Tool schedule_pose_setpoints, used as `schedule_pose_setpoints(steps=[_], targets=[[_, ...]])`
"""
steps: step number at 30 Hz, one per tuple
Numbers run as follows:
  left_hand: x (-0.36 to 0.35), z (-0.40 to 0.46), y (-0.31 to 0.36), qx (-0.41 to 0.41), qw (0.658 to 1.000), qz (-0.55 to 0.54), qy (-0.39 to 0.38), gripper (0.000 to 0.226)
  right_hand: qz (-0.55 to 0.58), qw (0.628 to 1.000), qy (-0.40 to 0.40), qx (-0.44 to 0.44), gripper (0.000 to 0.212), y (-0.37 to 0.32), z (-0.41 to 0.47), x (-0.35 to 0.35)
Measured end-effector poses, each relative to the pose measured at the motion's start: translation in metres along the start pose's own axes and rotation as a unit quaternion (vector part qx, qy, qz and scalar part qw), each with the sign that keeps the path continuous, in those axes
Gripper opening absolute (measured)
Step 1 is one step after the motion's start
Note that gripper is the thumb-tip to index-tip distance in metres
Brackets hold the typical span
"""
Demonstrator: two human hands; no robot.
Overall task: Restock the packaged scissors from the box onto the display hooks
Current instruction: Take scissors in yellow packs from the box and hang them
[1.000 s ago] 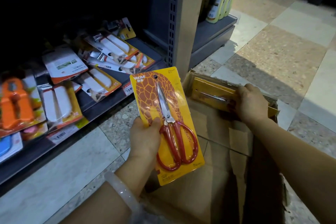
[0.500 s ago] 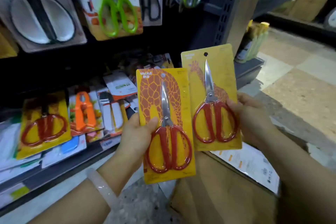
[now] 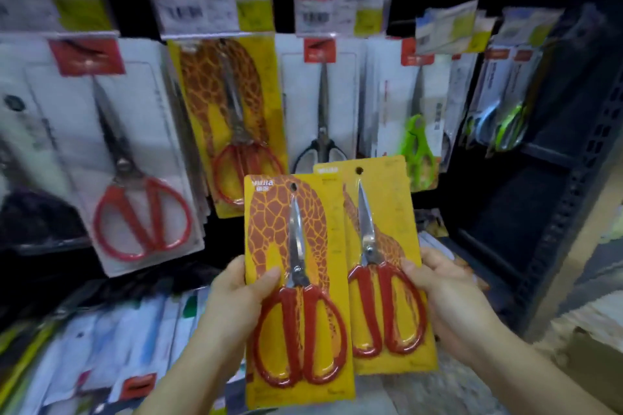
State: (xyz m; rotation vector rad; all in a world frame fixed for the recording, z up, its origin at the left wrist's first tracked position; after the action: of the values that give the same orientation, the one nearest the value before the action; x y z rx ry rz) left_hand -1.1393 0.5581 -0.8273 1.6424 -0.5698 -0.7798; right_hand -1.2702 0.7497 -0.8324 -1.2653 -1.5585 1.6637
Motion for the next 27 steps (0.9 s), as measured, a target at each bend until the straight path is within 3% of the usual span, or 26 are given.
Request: schedule_pose_setpoints(steps=[5,17,27], targets=[[0.038,0.004,0.039,-0.041,0.999,-0.021,0.003,0.018,0.012,0.999,-0.043,0.019,0.014,-0.007,0.002,-0.062],[0.068,0.007,0.079,-0.104,0.990,-0.073,0.055,0.014,0.009,0.979,-0.120,0.163,0.013,-0.075,0.045,-0.166],[0.075,0.007,0.074,-0.112,0.990,-0.045,0.073,0.011,0.002,0.978,-0.103,0.179,0.018,-0.080,0.056,-0.193]])
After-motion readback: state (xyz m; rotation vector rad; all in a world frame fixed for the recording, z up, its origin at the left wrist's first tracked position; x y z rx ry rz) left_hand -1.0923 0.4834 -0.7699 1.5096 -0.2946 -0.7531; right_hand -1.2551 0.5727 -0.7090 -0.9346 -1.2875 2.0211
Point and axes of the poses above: each hand's wrist, its own z-axis towards the middle knuckle, its own x-axis out of the back of the hand, y = z × x, the point moved 5 cm from there along z, towards the middle knuckle, and after that the axes turned 3 degrees about -z, right-handed, at the moved point
